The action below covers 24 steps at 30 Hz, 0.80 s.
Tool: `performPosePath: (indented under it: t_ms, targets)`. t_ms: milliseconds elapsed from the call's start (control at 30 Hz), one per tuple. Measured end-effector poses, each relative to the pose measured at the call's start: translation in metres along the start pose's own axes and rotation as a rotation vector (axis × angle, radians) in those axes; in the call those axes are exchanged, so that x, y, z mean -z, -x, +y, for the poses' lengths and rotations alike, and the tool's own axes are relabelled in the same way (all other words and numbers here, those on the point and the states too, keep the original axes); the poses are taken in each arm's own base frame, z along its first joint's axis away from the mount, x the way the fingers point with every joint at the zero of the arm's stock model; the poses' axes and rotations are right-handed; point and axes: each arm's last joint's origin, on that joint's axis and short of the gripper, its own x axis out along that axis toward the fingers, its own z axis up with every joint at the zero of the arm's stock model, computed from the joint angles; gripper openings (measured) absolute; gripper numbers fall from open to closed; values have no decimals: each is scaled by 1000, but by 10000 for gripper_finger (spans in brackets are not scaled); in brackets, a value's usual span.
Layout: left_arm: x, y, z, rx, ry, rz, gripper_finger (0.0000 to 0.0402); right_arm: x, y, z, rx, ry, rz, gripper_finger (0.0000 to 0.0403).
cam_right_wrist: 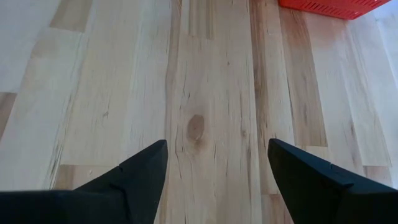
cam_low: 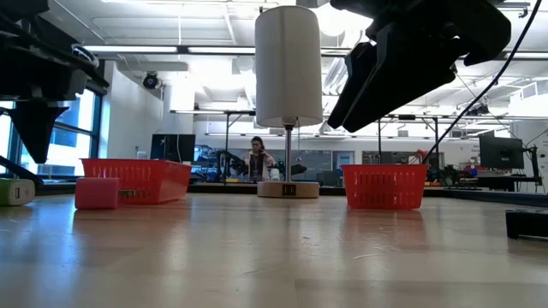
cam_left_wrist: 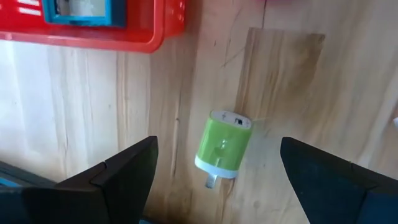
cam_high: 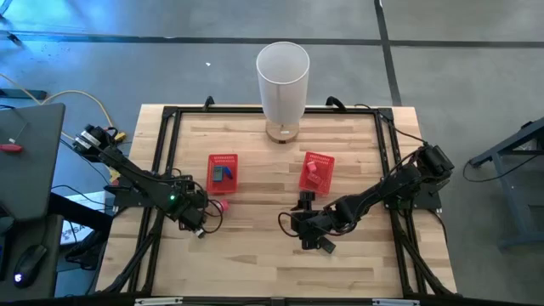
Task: Pick & Place Office items
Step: Put the green charger adapter into the right red bin
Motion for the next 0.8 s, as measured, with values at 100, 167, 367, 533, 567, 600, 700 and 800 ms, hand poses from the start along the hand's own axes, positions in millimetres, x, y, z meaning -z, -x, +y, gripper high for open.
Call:
performPosePath:
  t_ms: [100, 167, 367, 533, 567, 600, 700, 800]
  targets:
    - [0, -2, -1, -8, -4, 9, 328, 0, 0, 0, 0, 0, 0, 267]
    - [0, -5, -2, -16, -7, 18, 328, 0, 0, 0, 0, -2, -3, 267]
    - [2, -15, -3, -33, -13, 69, 328, -1, 0, 0, -3, -6, -13, 267]
    - [2, -23, -8, -17, -13, 86, 328, -2, 0, 0, -3, -7, -15, 267]
    - [2, -25, -9, -4, -9, 86, 328, -2, 0, 0, -4, -8, -18, 267]
    - [2, -27, -10, 8, -5, 81, 328, -2, 0, 0, -5, -9, -20, 267]
    - [3, -30, -10, 18, -3, 70, 328, -2, 0, 1, -5, -9, -21, 267]
    - [6, -33, -10, 23, -3, 80, 328, -2, 0, 1, -5, -10, -23, 267]
